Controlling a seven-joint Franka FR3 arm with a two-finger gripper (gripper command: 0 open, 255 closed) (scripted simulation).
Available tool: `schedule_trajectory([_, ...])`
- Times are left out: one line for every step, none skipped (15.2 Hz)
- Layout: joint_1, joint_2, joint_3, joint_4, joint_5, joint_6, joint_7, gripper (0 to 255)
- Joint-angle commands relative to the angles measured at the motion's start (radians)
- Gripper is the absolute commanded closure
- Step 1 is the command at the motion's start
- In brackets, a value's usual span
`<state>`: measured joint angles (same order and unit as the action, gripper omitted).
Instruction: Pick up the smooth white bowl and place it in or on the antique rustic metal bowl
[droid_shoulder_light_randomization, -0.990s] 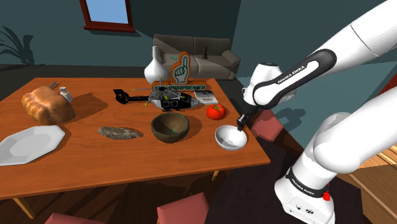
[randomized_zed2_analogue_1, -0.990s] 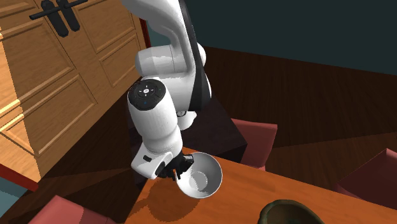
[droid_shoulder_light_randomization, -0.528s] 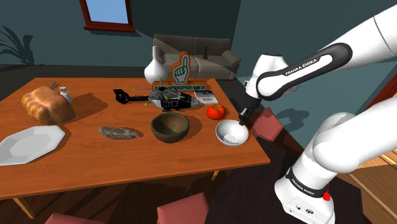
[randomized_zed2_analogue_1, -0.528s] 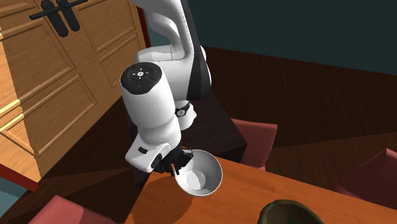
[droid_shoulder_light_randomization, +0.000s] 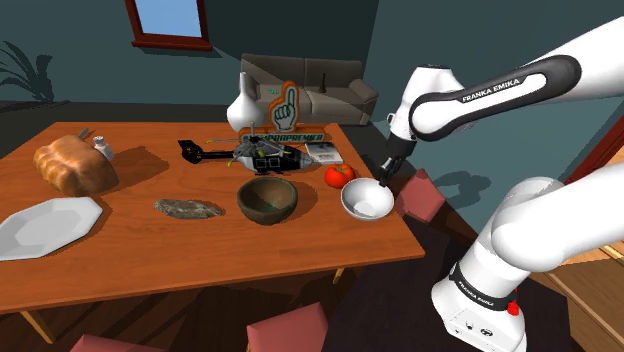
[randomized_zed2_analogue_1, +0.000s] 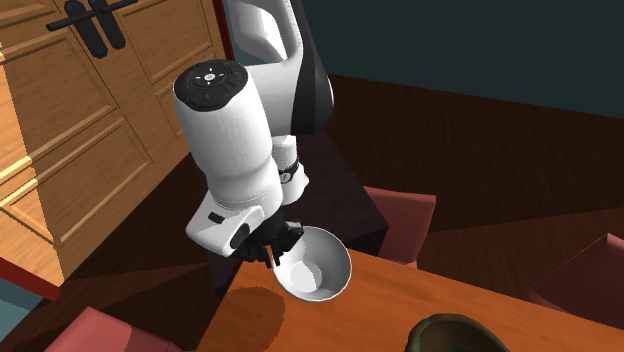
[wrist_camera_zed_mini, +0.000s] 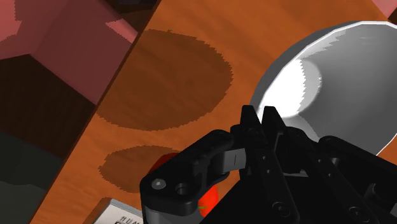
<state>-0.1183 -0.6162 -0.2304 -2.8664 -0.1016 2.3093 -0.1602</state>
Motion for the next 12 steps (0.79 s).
schedule_trajectory([0.0, -0.022, 0.005, 0.013, 0.001, -0.035, 0.003, 255])
schedule_trajectory([-0.001, -0.032, 0.007, 0.021, 0.002, -0.053, 0.004, 255])
schedule_trajectory([-0.001, -0.042, 0.01, 0.029, 0.003, -0.071, 0.005, 255])
schedule_trajectory([-0.001, -0.051, 0.012, 0.038, 0.004, -0.089, 0.006, 255])
schedule_trajectory([-0.001, -0.059, 0.014, 0.047, 0.004, -0.106, 0.007, 255])
schedule_trajectory([-0.001, -0.068, 0.016, 0.056, 0.005, -0.124, 0.008, 255])
schedule_trajectory([-0.001, -0.075, 0.018, 0.065, 0.006, -0.141, 0.009, 255])
schedule_trajectory([-0.001, -0.083, 0.02, 0.075, 0.007, -0.158, 0.01, 255])
schedule_trajectory([0.0, -0.089, 0.022, 0.085, 0.008, -0.174, 0.01, 255])
schedule_trajectory([0.0, -0.096, 0.024, 0.095, 0.009, -0.191, 0.011, 255])
schedule_trajectory([0.0, -0.102, 0.026, 0.105, 0.01, -0.207, 0.012, 255])
schedule_trajectory([0.0, -0.108, 0.028, 0.115, 0.012, -0.223, 0.012, 255])
